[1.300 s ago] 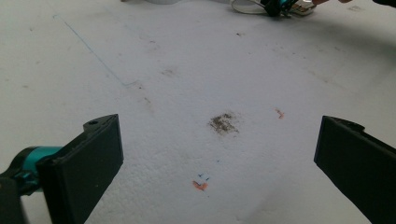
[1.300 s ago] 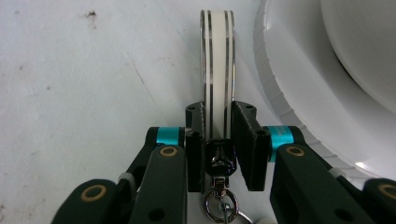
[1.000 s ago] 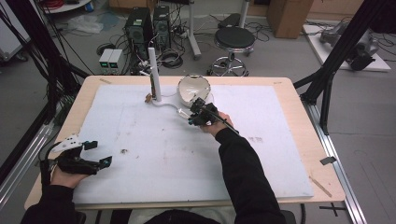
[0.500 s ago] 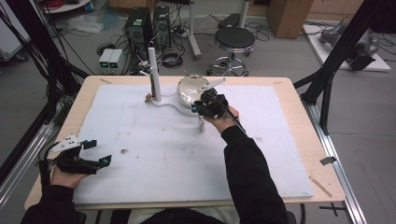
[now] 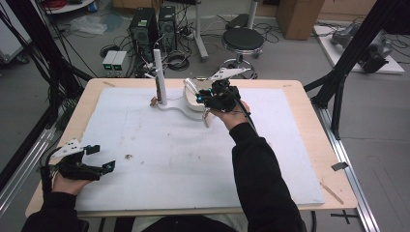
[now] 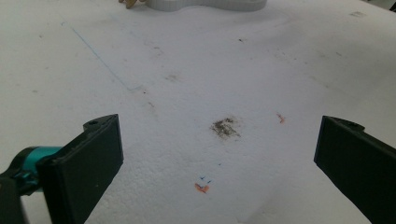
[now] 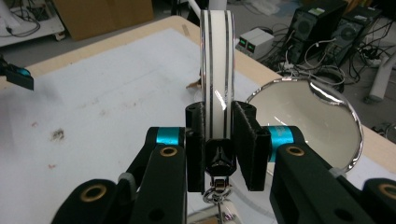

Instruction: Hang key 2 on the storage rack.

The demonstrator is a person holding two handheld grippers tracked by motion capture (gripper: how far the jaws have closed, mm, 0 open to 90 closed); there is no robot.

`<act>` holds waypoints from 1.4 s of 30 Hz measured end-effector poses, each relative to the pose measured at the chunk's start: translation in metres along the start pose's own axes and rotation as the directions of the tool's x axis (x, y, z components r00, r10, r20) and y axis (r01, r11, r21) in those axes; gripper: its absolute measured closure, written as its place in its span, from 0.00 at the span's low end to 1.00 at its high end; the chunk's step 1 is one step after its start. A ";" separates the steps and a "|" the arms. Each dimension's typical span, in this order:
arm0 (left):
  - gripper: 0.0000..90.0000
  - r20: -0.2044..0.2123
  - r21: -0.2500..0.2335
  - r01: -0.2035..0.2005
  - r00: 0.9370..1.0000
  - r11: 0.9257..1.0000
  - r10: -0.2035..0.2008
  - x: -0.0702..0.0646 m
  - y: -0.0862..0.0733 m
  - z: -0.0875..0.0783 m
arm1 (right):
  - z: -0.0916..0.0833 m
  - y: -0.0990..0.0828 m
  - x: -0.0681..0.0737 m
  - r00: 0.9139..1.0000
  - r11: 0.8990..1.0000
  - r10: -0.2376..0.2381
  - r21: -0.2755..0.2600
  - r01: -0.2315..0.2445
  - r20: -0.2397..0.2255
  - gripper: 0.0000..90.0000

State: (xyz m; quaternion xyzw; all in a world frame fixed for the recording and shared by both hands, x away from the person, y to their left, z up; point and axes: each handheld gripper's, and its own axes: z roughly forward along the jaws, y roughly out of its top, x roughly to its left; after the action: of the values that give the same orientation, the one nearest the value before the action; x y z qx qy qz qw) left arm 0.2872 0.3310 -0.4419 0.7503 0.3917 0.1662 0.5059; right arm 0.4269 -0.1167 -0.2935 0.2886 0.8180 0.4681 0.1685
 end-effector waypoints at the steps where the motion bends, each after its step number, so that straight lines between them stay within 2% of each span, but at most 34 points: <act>1: 0.02 0.000 -0.001 0.000 1.000 1.000 0.000 0.000 0.000 0.000 | 0.000 0.002 0.000 1.000 1.000 -0.001 -0.003 0.001 0.000 0.84; 14: 0.02 0.000 -0.002 -0.007 1.000 1.000 0.007 0.000 0.000 -0.001 | 0.007 0.033 0.006 1.000 0.999 -0.007 -0.035 0.007 -0.015 0.84; 17: 0.02 -0.008 -0.010 -0.012 1.000 1.000 0.012 -0.001 0.000 -0.003 | 0.009 0.042 0.006 0.999 0.999 -0.001 -0.043 -0.001 -0.035 0.84; 23: 0.02 -0.006 -0.011 -0.010 1.000 1.000 0.010 -0.001 0.000 -0.002 | 0.017 0.057 0.010 0.998 0.999 -0.033 -0.029 0.032 -0.046 0.84; 37: 0.02 0.005 -0.015 -0.011 1.000 1.000 0.011 0.001 0.000 -0.001 | 0.032 0.085 0.012 0.995 0.998 -0.030 -0.059 0.025 -0.092 0.84; 42: 0.02 0.003 -0.024 -0.008 1.000 1.000 0.008 0.004 0.000 -0.001 | 0.035 0.101 0.015 0.994 0.996 -0.059 -0.065 0.053 -0.093 0.84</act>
State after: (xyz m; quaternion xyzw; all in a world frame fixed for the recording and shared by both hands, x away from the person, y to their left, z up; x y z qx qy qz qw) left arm 0.2891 0.3342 -0.4421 0.7459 0.3861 0.1716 0.5149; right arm 0.4664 -0.0435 -0.2239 0.2376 0.8180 0.5015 0.1515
